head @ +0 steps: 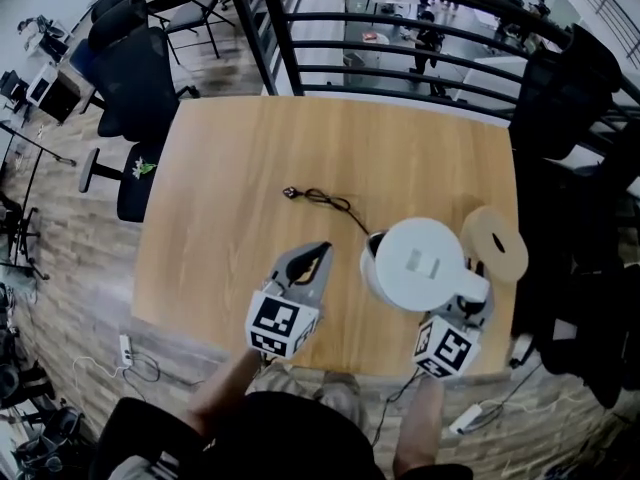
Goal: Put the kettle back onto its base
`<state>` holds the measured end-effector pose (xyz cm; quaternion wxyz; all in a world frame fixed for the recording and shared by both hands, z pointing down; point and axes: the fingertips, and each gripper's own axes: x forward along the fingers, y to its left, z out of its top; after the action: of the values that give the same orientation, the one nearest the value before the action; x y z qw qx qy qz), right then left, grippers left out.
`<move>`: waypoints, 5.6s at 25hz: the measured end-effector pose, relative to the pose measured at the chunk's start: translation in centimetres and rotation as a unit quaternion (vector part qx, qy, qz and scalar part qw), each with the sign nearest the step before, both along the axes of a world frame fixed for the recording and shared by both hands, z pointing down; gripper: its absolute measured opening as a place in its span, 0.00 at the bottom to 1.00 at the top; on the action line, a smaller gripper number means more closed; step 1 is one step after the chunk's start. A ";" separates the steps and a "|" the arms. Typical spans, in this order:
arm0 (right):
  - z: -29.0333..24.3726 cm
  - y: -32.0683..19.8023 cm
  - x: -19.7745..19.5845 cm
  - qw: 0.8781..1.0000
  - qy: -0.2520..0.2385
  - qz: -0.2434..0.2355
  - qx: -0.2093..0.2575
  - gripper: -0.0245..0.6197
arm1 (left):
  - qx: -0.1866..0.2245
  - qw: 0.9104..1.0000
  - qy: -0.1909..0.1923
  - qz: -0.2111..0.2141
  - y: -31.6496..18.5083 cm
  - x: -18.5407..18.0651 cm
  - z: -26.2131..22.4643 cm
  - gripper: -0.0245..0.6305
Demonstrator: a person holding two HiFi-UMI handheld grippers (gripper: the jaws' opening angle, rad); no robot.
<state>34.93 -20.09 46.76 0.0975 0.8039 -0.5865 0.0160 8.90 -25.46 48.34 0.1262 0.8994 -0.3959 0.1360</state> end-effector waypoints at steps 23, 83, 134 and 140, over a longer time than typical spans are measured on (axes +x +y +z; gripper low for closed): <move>7.4 -4.5 0.4 0.999 0.000 -0.047 -0.018 0.16 | -0.043 0.999 -0.021 -0.023 -1.8 0.7 6.0 0.04; 9.7 -1.2 0.7 1.000 -0.018 0.010 -0.006 0.27 | -0.057 0.998 -0.021 0.006 1.1 0.6 7.2 0.04; -6.1 14.1 -11.2 0.999 0.009 0.046 0.026 0.15 | 0.064 0.987 0.051 0.138 9.8 -3.5 -8.1 0.04; -7.4 17.5 -13.8 0.998 0.013 0.056 0.037 0.12 | 0.071 0.982 0.060 0.164 12.2 -4.6 -9.2 0.04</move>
<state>21.14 -2.60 39.38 0.0740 0.8389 -0.5391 -0.0106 4.27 -13.26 39.09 0.0620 0.9652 -0.2434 0.0723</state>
